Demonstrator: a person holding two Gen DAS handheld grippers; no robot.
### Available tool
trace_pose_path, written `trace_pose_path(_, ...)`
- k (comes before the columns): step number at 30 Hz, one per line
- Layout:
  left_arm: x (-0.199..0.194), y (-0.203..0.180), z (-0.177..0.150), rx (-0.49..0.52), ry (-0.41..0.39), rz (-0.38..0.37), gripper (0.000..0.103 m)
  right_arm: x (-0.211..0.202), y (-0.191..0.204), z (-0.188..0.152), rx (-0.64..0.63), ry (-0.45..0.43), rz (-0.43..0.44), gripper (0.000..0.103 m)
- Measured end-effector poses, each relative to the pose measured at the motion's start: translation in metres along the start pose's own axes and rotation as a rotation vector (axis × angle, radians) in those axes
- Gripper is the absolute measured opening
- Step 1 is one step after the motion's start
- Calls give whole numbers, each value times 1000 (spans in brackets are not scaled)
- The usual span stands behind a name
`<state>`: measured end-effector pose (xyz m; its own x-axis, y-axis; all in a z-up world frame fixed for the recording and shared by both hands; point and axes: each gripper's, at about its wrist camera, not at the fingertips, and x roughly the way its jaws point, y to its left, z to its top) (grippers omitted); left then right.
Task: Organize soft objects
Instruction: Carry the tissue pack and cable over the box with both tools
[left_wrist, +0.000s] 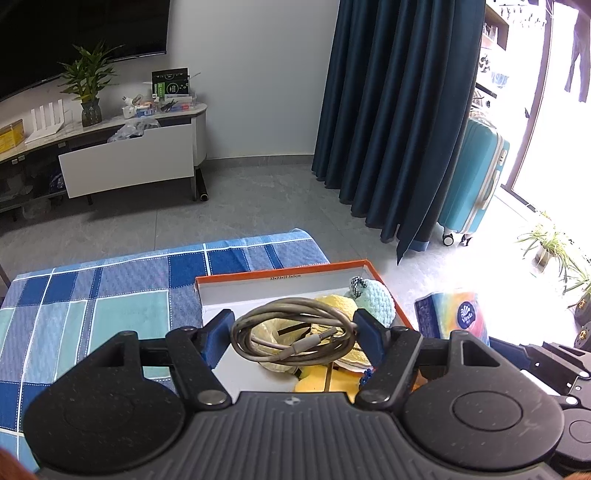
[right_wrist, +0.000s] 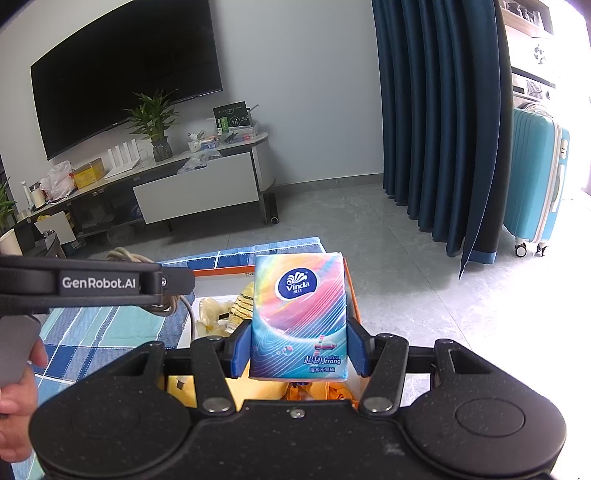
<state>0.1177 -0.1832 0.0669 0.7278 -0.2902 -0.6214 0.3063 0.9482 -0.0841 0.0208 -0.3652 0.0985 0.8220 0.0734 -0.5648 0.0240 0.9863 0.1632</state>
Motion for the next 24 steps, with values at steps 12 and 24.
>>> trace_pose_path(12, 3, -3, 2, 6, 2, -1, 71, 4, 0, -4, 0, 10, 0, 63)
trace_pose_path(24, 7, -4, 6, 11, -1, 2, 71, 11, -1, -1, 3, 19, -2, 63)
